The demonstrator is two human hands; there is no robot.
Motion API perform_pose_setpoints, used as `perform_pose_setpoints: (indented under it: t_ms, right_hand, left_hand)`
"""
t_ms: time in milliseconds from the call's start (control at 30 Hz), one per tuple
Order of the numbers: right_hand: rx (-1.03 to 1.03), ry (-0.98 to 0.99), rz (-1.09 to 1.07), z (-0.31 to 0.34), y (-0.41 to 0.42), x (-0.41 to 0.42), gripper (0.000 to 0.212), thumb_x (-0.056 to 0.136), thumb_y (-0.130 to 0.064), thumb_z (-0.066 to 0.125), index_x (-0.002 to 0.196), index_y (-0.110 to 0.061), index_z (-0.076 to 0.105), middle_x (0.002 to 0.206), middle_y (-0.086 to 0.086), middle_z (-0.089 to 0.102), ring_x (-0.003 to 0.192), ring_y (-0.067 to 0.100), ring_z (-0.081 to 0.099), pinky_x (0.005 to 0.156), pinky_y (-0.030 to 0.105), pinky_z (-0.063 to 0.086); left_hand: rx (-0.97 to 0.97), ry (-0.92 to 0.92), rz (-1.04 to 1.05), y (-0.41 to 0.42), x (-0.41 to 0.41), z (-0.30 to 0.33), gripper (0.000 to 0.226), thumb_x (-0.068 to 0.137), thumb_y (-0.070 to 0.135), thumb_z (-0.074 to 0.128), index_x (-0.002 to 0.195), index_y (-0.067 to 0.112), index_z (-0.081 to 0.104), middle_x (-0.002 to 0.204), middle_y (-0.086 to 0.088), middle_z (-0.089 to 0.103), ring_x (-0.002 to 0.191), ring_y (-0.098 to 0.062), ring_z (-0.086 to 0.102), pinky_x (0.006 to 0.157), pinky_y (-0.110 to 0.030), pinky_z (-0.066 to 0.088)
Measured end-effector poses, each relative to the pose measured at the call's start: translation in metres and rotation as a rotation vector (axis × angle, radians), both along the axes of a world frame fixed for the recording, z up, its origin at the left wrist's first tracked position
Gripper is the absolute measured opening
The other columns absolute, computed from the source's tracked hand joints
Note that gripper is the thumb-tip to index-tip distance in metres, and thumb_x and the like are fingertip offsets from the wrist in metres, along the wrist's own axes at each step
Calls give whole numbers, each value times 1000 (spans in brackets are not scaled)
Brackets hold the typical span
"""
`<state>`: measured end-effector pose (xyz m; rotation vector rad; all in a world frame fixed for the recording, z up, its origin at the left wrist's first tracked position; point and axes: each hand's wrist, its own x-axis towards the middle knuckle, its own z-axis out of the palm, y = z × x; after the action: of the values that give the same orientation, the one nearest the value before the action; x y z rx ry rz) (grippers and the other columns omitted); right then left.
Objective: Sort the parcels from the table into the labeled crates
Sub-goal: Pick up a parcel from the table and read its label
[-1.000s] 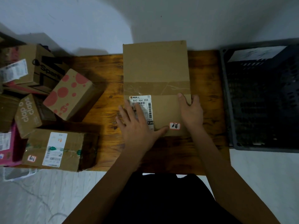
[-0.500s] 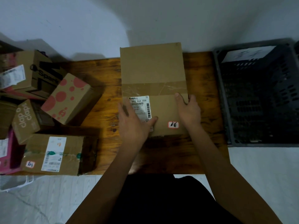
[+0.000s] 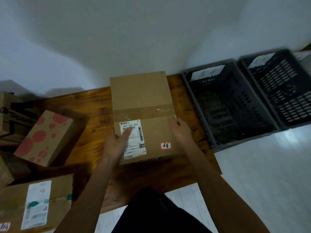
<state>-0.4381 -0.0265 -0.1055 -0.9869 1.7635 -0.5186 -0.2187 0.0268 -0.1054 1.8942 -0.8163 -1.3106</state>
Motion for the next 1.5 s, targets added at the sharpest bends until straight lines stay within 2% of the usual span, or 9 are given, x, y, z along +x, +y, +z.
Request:
perform_pose_setpoints:
  t_ms: [67,167,267,467,767,967,1167,1300,1500]
  right_hand:
    - [6,-43,-85,4,19,-14,35,104,-52,43,124,-28,59,115,-1,64,109,21,61,101,43,49]
    - [-30,-19,-197,16,44,-44,38,103,-52,46,132,-29,56,123,-4,59,114,20,56,105,44,44]
    - [-48,2,-243,18,58,-62,37,101,-54,47,125,-29,59,128,1,64,109,20,61,101,43,50]
    - [-57,13,-374,45,80,-143,51,100,-59,45,142,-30,50,131,-1,58,122,26,56,106,49,47]
    - [-142,-25,-304,70,96,-285,28,104,-48,47,129,-38,51,112,-6,64,92,10,60,87,37,47]
    - [-124,-59,-295,78,80,-367,54,95,-69,44,137,-37,56,121,-2,67,108,22,65,102,50,51]
    - [-103,-28,-207,76,40,-411,61,97,-67,39,141,-29,56,131,4,64,113,25,62,106,50,49]
    - [-127,0,-154,78,-3,-426,61,99,-66,37,142,-26,55,131,2,61,113,24,59,106,48,48]
    - [-107,68,-37,65,-67,-435,56,103,-59,33,141,-25,55,136,8,61,116,27,59,106,46,47]
  left_hand:
    - [19,29,-49,2,-4,4,24,91,44,67,111,31,63,97,2,75,87,-18,74,71,-39,61]
    - [4,112,-140,1,-25,13,28,88,41,73,112,34,61,101,0,76,89,-21,75,80,-49,61]
    - [-2,118,-202,2,-46,14,26,88,40,72,111,33,61,101,1,76,87,-19,75,80,-48,61]
    - [-66,78,-333,-2,-124,30,33,87,50,70,115,33,63,101,5,76,88,-15,75,83,-46,60]
    - [-123,106,-329,10,-260,49,26,95,45,62,113,27,65,96,3,77,83,-13,75,75,-37,62]
    - [-173,93,-248,15,-343,66,17,98,43,57,104,29,64,84,9,77,76,-9,74,62,-23,55]
    - [-190,77,-201,-8,-385,69,18,100,44,54,108,31,63,90,3,76,74,-8,74,61,-23,57]
    - [-192,120,-176,-43,-398,60,20,100,49,52,115,39,59,98,4,77,85,-15,75,80,-42,62]
    - [-205,69,-135,-86,-413,34,26,101,49,48,119,35,60,97,7,75,83,-7,73,81,-35,60]
